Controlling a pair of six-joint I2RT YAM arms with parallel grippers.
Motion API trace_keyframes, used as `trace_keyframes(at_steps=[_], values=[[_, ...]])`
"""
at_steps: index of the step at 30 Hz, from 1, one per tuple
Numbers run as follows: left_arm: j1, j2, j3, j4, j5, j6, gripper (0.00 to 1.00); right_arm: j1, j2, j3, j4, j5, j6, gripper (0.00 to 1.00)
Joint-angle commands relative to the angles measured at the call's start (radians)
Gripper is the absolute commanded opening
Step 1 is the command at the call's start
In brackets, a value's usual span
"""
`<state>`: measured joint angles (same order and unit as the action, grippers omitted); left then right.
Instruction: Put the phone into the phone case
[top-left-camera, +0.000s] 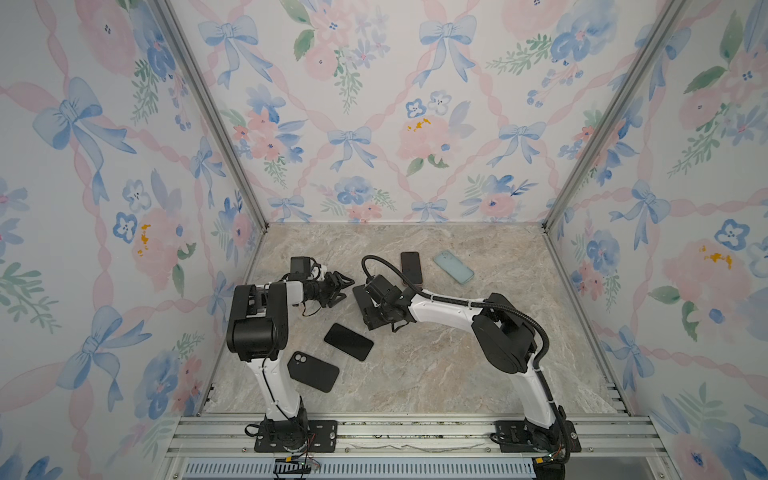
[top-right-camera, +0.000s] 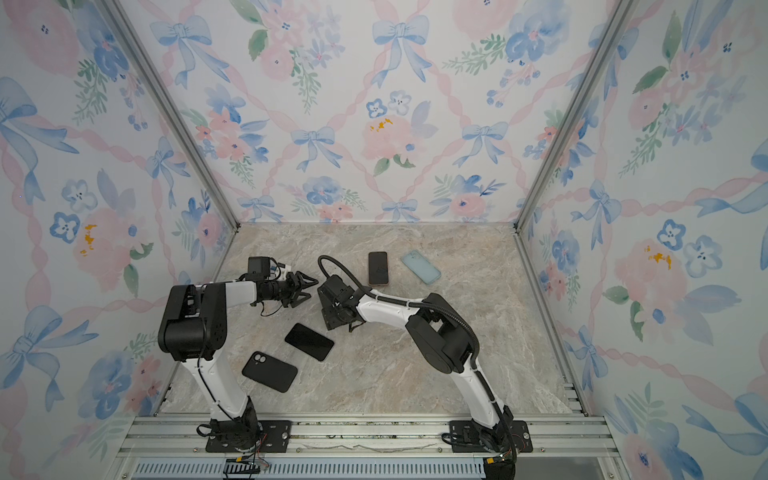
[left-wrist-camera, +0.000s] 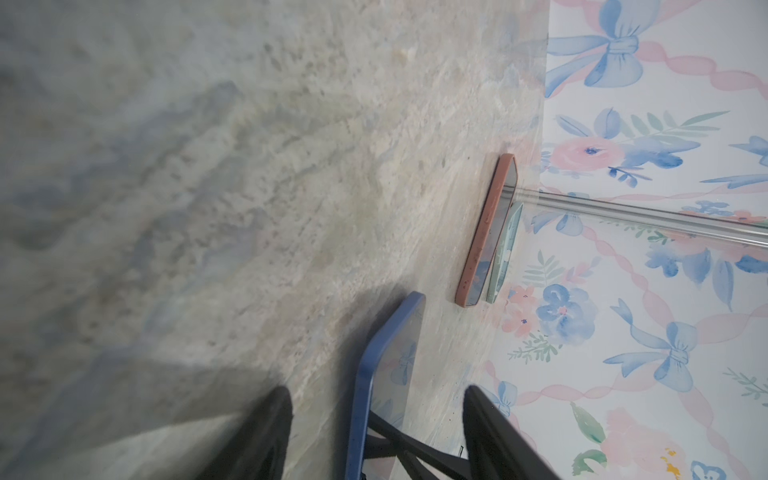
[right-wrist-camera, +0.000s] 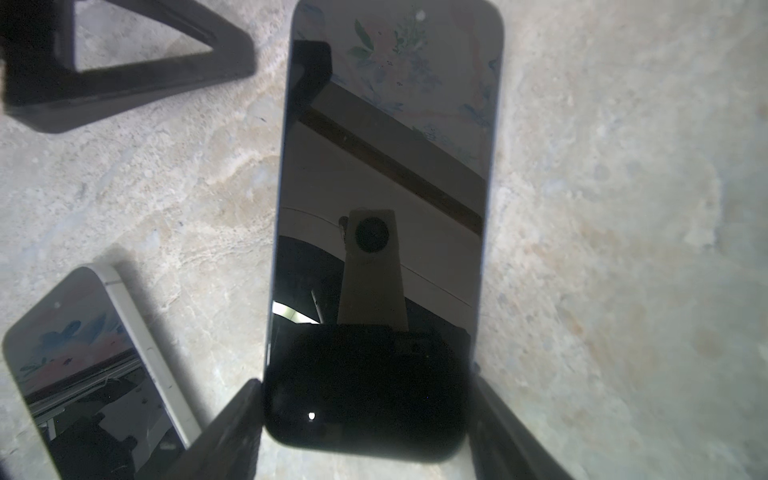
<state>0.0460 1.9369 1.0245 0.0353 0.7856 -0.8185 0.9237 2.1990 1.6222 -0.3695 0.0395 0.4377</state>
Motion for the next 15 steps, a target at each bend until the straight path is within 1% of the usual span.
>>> trace_keyframes(at_steps=[1, 2, 3, 6, 9, 13, 15], values=[[-0.015, 0.064, 0.009, 0.094, 0.049, -0.049, 0.63, -0.026, -0.013, -0.04, 0.005, -0.039, 0.019, 0.57], [-0.015, 0.083, -0.005, 0.163, 0.077, -0.086, 0.63, -0.029, -0.013, -0.041, 0.007, -0.042, 0.019, 0.57], [-0.015, 0.106, -0.002, 0.191, 0.095, -0.113, 0.62, -0.032, -0.013, -0.039, 0.007, -0.047, 0.018, 0.57], [-0.022, 0.141, 0.013, 0.198, 0.095, -0.112, 0.6, -0.038, -0.013, -0.037, 0.007, -0.058, 0.016, 0.57], [-0.022, 0.154, -0.007, 0.266, 0.11, -0.149, 0.59, -0.041, -0.013, -0.034, 0.007, -0.064, 0.016, 0.57], [-0.022, 0.163, -0.006, 0.278, 0.113, -0.15, 0.54, -0.046, -0.01, -0.036, 0.013, -0.071, 0.018, 0.57], [-0.024, 0.166, -0.013, 0.28, 0.123, -0.148, 0.49, -0.048, -0.011, -0.038, 0.016, -0.076, 0.019, 0.57]])
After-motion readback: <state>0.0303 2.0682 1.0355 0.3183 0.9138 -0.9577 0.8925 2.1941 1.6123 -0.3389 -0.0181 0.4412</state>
